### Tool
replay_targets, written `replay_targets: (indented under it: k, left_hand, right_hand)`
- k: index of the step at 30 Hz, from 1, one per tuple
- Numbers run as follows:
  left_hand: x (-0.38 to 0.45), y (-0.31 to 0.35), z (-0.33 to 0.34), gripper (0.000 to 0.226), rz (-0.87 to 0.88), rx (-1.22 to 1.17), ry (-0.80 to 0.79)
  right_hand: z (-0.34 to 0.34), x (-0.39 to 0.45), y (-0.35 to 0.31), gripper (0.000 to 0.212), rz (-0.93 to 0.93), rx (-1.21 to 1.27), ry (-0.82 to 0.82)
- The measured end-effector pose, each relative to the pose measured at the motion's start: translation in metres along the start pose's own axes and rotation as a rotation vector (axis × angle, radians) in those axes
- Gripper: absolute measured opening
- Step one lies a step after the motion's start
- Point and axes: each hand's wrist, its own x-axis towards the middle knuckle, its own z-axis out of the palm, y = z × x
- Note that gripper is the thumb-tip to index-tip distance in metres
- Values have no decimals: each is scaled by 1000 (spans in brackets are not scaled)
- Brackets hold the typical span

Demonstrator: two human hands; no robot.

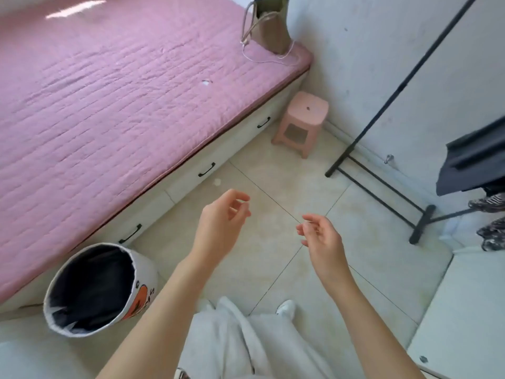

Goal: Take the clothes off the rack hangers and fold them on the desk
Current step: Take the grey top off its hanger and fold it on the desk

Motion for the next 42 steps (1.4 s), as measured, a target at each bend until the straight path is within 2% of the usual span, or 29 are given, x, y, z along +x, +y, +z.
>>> replay_targets:
  k: [4,11,18,31,35,42]
  left_hand:
    - [6,38,78,13,9,-13,-132]
    - [13,116,251,16,96,41,-365]
    - [26,184,365,15,200,152,-513]
    - [121,336,518,17,466,190,-671]
    - [155,387,558,20,515,167,-780]
    - [190,457,628,33,604,188,-841]
  right_hand:
    - [-73,8,19,15,53,41,110]
    - [-239,43,59,17,81,64,328]
    - [-360,86,70,18,83,59,487]
    - [-540,214,5,16,-18,88,724]
    - [-588,251,-19,15,-13,102,789]
    - [-665,301,-54,18,-67,122,857]
